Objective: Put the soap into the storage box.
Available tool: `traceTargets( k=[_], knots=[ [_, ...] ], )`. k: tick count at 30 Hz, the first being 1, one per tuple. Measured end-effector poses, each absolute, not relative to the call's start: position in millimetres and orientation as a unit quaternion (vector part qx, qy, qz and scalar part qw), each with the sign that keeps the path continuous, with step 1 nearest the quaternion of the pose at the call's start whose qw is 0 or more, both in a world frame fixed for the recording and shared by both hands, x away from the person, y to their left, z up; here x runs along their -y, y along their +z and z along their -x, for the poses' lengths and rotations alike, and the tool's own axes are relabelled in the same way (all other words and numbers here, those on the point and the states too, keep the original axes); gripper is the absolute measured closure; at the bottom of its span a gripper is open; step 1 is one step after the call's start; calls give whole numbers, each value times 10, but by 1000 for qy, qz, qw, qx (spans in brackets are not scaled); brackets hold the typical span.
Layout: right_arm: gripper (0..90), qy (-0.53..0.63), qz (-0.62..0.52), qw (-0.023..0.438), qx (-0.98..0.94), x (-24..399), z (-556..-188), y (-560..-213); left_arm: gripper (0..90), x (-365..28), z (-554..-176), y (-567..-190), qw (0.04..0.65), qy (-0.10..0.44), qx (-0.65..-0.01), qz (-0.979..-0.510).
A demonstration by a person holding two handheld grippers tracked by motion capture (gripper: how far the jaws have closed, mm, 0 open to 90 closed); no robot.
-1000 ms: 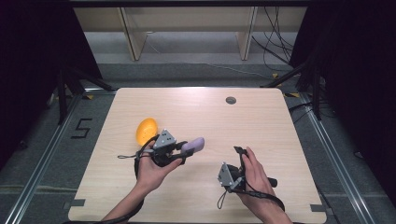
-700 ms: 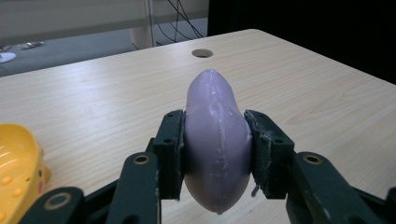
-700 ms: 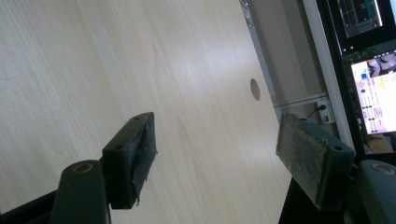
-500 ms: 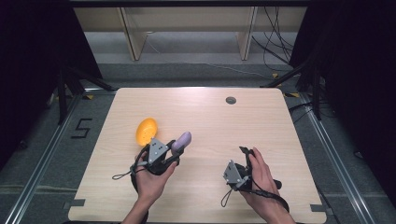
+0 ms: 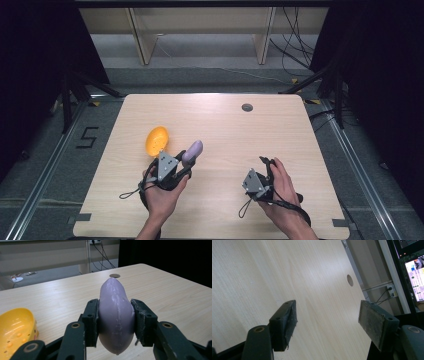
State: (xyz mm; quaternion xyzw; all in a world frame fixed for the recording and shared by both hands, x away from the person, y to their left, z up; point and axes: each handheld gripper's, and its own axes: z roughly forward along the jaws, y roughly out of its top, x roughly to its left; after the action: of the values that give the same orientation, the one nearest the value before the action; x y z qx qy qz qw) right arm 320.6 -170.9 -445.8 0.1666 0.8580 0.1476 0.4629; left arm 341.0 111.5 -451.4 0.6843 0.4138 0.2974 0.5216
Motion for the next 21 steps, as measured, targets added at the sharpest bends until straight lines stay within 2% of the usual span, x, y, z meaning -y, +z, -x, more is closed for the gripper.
traceTargets(
  k=[21],
  knots=[
    [323,162,-171,458,-857,1708,-3221,-4459,589,-1259,-3438,-4484,512,334,-437,-660]
  ],
)
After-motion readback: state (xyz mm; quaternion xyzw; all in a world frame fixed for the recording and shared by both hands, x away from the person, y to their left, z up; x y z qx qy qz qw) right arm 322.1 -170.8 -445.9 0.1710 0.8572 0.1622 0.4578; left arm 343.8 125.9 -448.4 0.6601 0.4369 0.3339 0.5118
